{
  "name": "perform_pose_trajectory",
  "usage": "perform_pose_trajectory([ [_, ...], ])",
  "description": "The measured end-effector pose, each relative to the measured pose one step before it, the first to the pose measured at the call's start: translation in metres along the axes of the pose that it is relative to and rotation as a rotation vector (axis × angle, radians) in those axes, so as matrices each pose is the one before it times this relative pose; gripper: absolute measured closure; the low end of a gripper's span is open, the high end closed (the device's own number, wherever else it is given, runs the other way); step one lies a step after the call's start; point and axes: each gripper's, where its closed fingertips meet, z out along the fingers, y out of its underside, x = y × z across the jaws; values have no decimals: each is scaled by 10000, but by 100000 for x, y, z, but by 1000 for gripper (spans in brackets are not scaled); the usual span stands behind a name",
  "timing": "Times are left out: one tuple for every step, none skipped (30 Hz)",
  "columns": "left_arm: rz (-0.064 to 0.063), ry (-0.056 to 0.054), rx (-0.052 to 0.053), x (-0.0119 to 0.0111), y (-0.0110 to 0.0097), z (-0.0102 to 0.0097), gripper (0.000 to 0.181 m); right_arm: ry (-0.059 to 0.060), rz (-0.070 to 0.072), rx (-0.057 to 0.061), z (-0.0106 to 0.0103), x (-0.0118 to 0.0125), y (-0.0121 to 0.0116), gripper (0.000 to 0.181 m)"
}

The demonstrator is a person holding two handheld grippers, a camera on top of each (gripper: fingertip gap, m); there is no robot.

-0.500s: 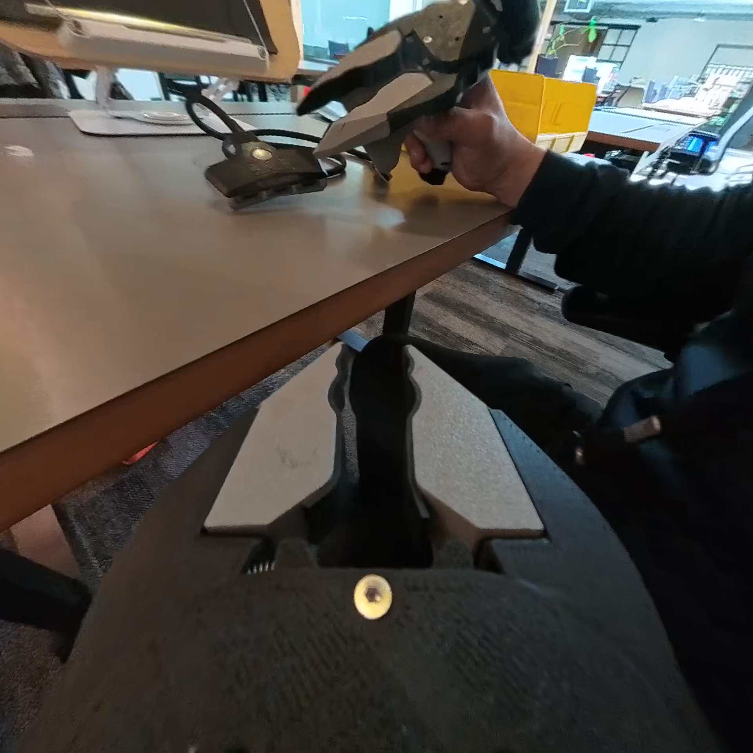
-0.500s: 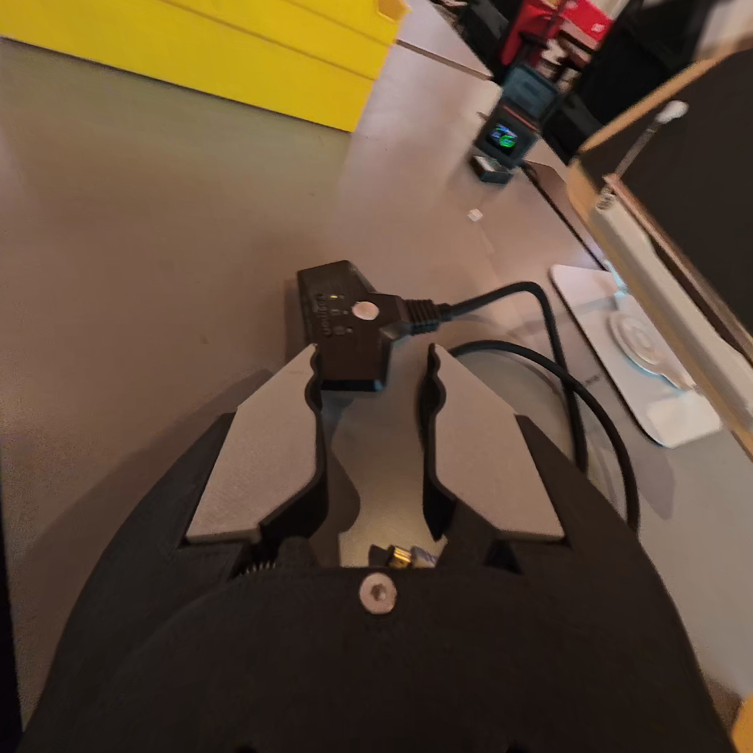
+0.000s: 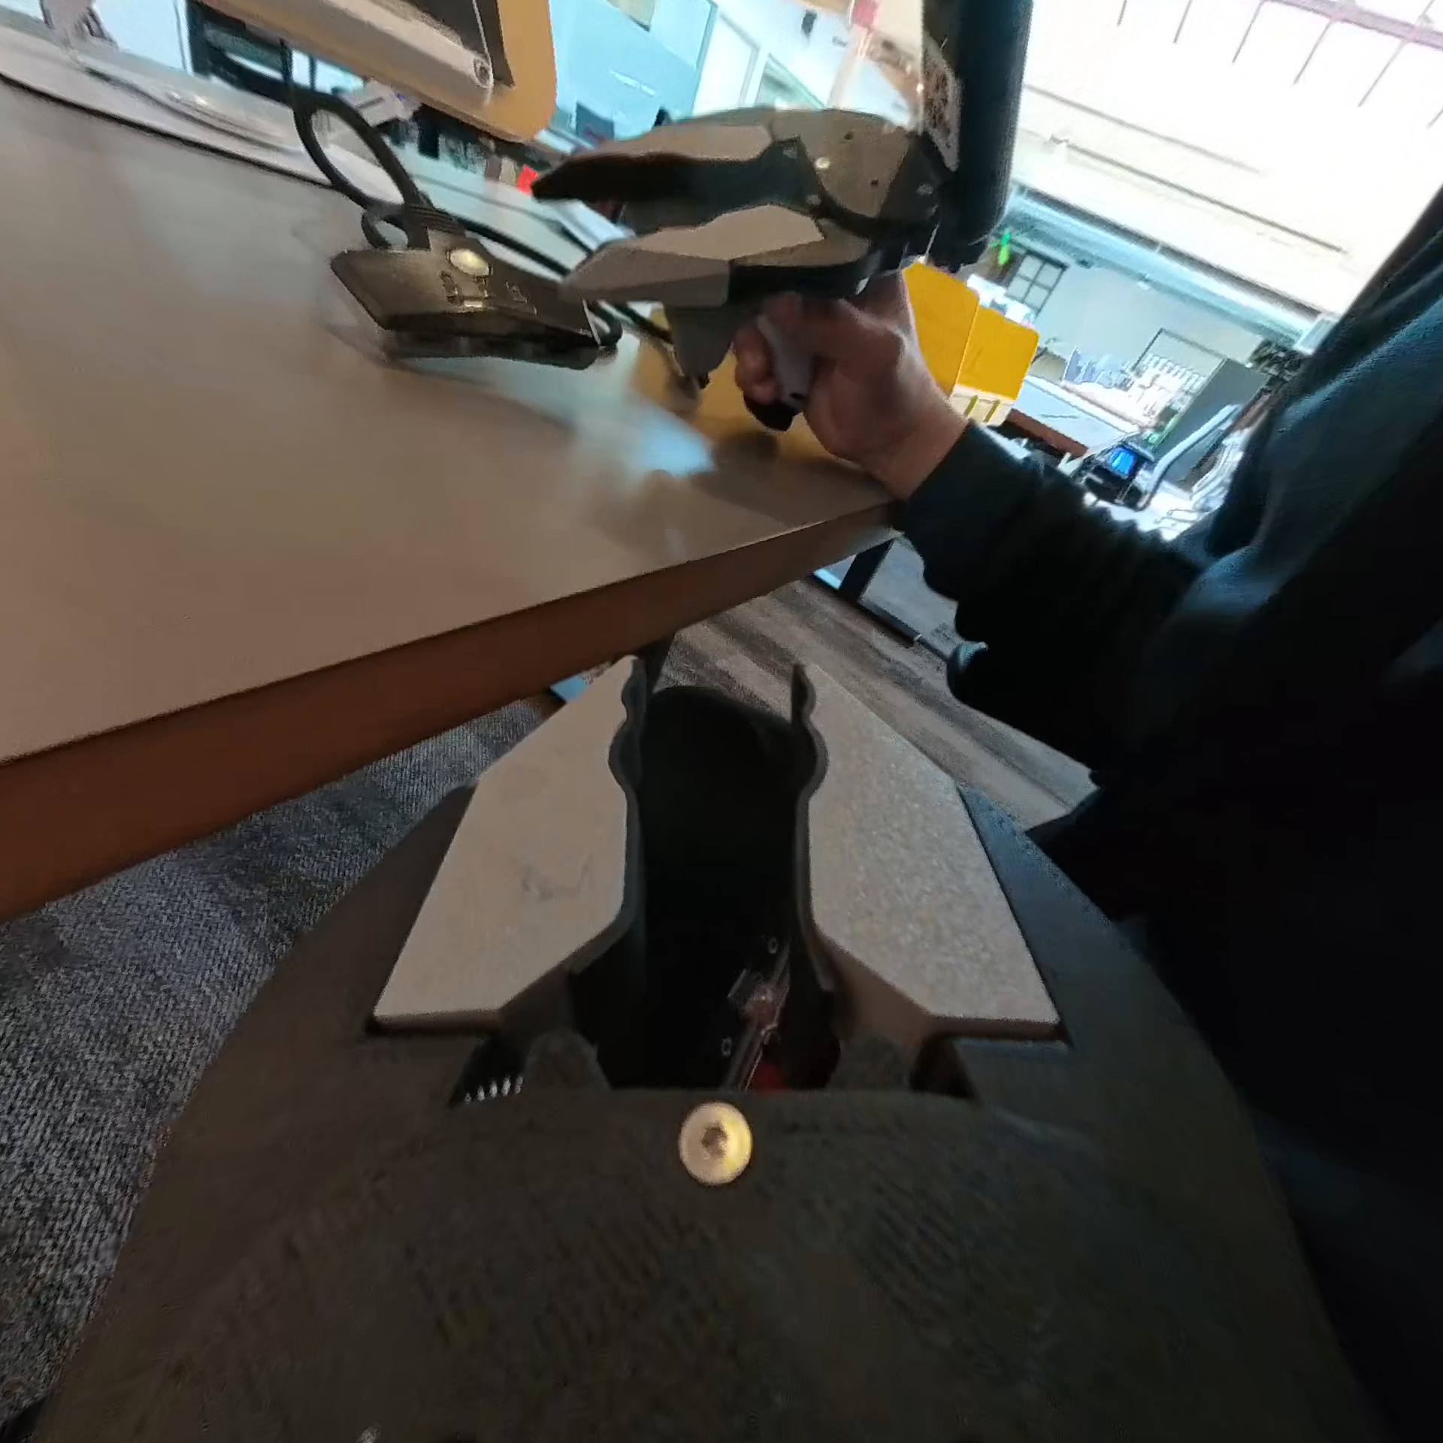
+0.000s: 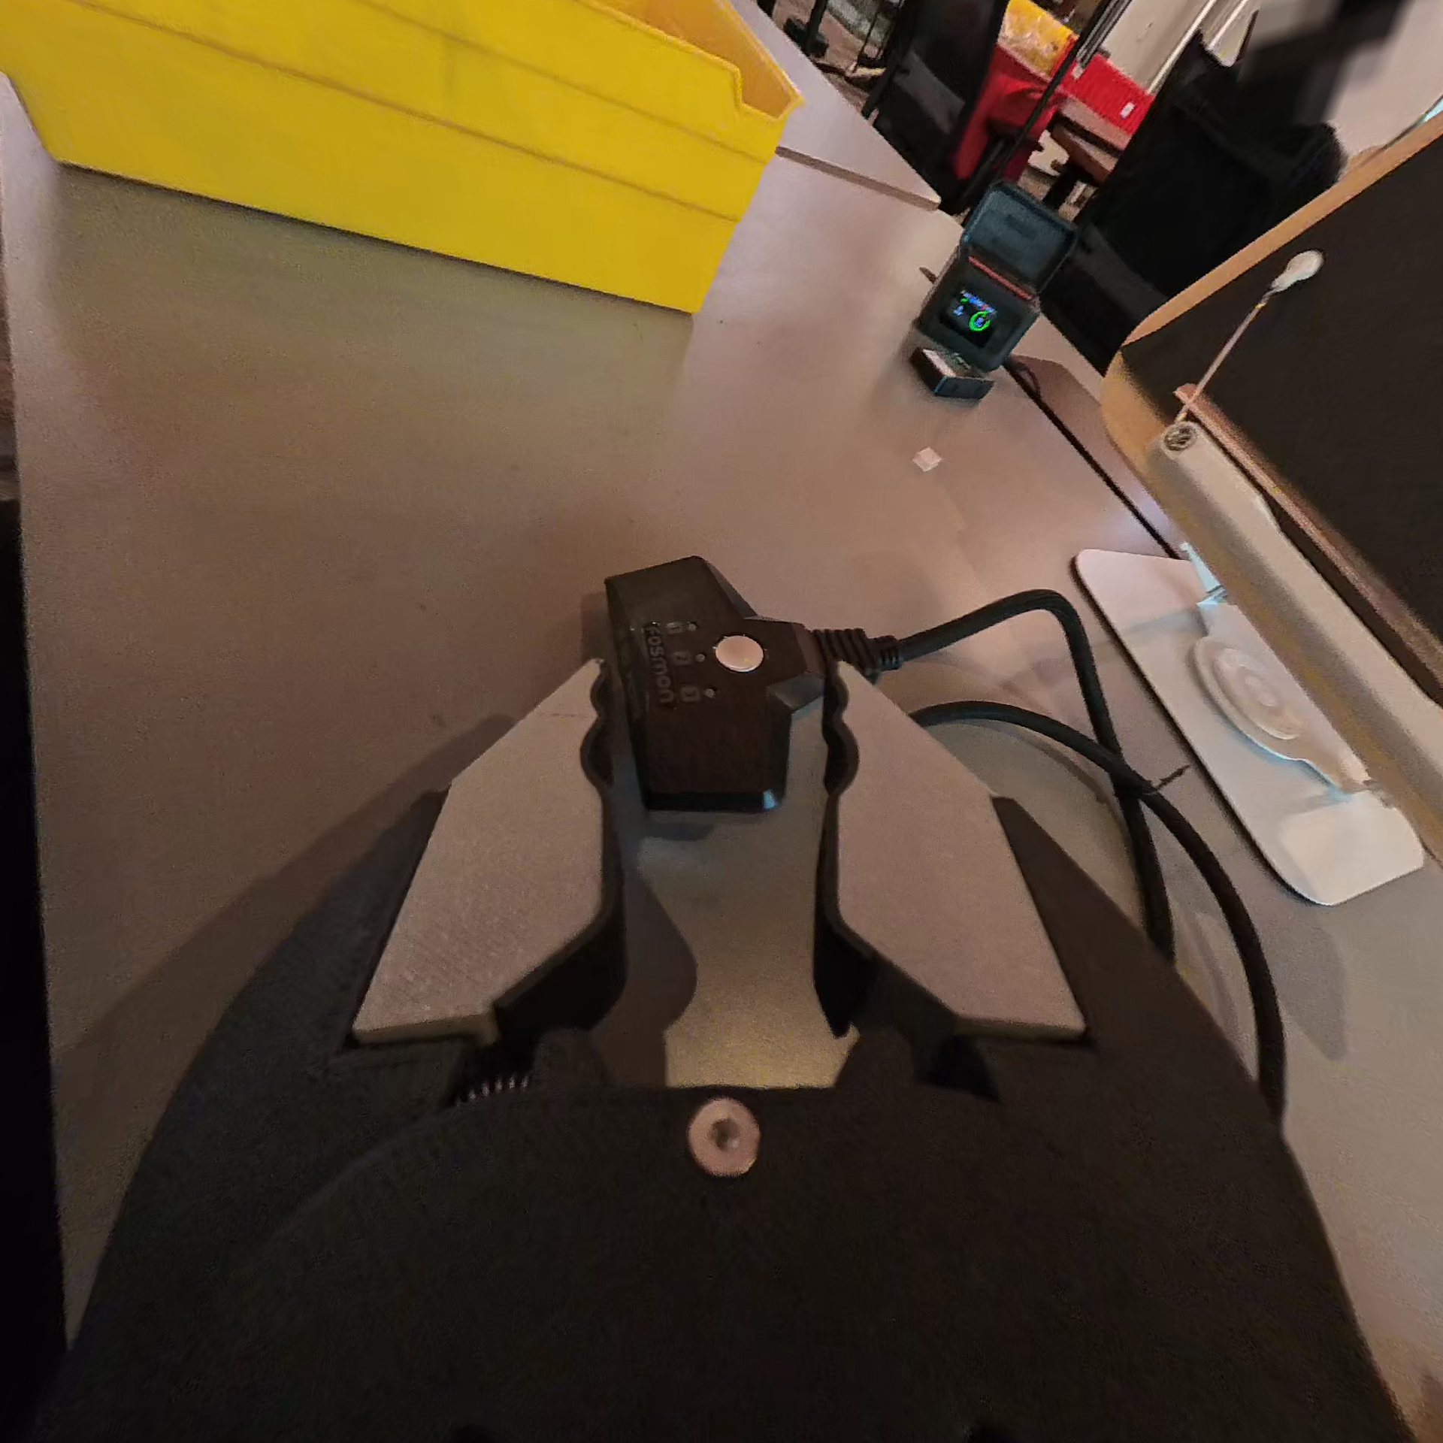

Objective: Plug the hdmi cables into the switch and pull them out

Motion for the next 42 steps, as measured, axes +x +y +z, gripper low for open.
perform_pose_trajectory([
  [30,-65,-125,-26,311,-61,146,39,125,141,-282,131,-131,131],
  [140,62,-112,261,125,-117,145,-110,194,184,-289,-89,-195,131],
  [226,21,-15,323,-66,-133,145,-47,143,127,-268,4,-105,131],
  [316,-67,39,218,-86,-86,147,57,96,66,-243,168,-34,131],
  [312,-152,-40,41,87,35,148,26,66,106,-216,104,-120,131],
  [227,-111,-136,50,225,149,148,15,54,129,-182,100,-174,131],
  [115,-6,-162,156,261,203,148,-9,91,102,-111,89,-144,131],
  [41,43,-158,221,283,179,147,-91,100,59,-53,-71,-97,130],
  [65,32,-161,222,300,124,146,-65,20,29,-49,-94,-35,129],
  [157,-48,-142,121,265,31,146,-27,-43,21,-40,-92,-27,130],
  [234,-101,-104,58,187,-36,147,-79,-47,-1,-10,-187,13,130],
  [243,-154,-64,-32,111,-67,148,-99,-5,-35,58,-196,67,130],
  [241,-200,-38,-132,66,-79,148,-102,31,-23,64,-179,21,130],
  [198,-235,-42,-229,22,-83,148,-143,56,29,48,-273,-73,130],
  [81,-257,-37,-303,-57,-98,148,-188,71,77,23,-355,-167,129],
  [-76,-225,-21,-274,-272,-173,147,-138,22,76,9,-314,-167,128],
  [-195,-106,145,-77,-743,-378,147,-2,-74,18,-26,-99,-65,128],
  [-179,106,509,336,-1446,-761,148,74,-118,10,-32,20,-39,129],
  [-61,27,763,402,-2045,-903,152,23,-61,37,-62,-9,-70,130],
  [234,-16,678,365,-2074,-937,156,-47,19,67,-66,-60,-105,130],
  [585,-198,321,-141,-1775,-867,160,-48,77,74,-75,33,-92,130],
  [714,-856,-37,-1638,-1744,-949,161,-55,109,112,-102,91,-137,130],
  [425,-1381,18,-3222,-2335,-1210,159,-89,172,121,-74,111,-153,130],
  [36,-806,303,-3133,-3087,-1145,156,-129,232,89,-42,52,-125,129],
  [-387,-437,378,-2955,-3369,-801,146,-159,184,60,-10,-90,-77,128],
  [-456,-301,-20,-2679,-2826,-125,138,-107,36,2,-4,-189,-5,127],
  [54,-96,-666,-2177,-1617,511,134,39,-148,-40,-3,-128,53,127],
  [593,-410,-971,-2620,-663,854,133,130,-247,-61,27,-46,68,129],
  [736,-921,-953,-3382,-42,1167,128,79,-214,-81,76,-92,101,131],
  [740,-698,-1051,-2941,732,1715,127,-13,-115,-124,135,-147,187,132],
  [605,-75,-1268,-1848,1429,2129,128,-33,-51,-160,177,-115,273,132],
  [300,203,-1099,-1169,1217,2261,125,-25,-47,-142,140,-77,235,132],
  [100,242,-893,-789,1080,2194,127,-10,-62,-72,84,-70,110,131],
  [145,539,-886,-28,1158,2061,127,15,-53,2,-9,-35,-16,132],
  [174,392,-851,-128,1058,1870,125,4,-6,65,-83,-15,-107,132],
  [263,4,-698,-559,808,1602,125,-12,48,72,-103,25,-101,132],
  [366,-170,-518,-580,577,1333,125,16,68,55,-120,110,-58,132],
  [398,-192,-397,-388,382,1070,126,38,55,64,-110,140,-76,132],
  [353,-243,-331,-339,270,853,129,19,31,61,-109,102,-83,133],
  [323,-351,-367,-416,345,676,136,14,18,37,-76,76,-42,133],
  [297,-333,-450,-325,501,606,141,14,16,23,-63,53,-26,134],
  [240,-33,-448,183,535,561,142,34,-18,32,-63,44,-66,135],
])
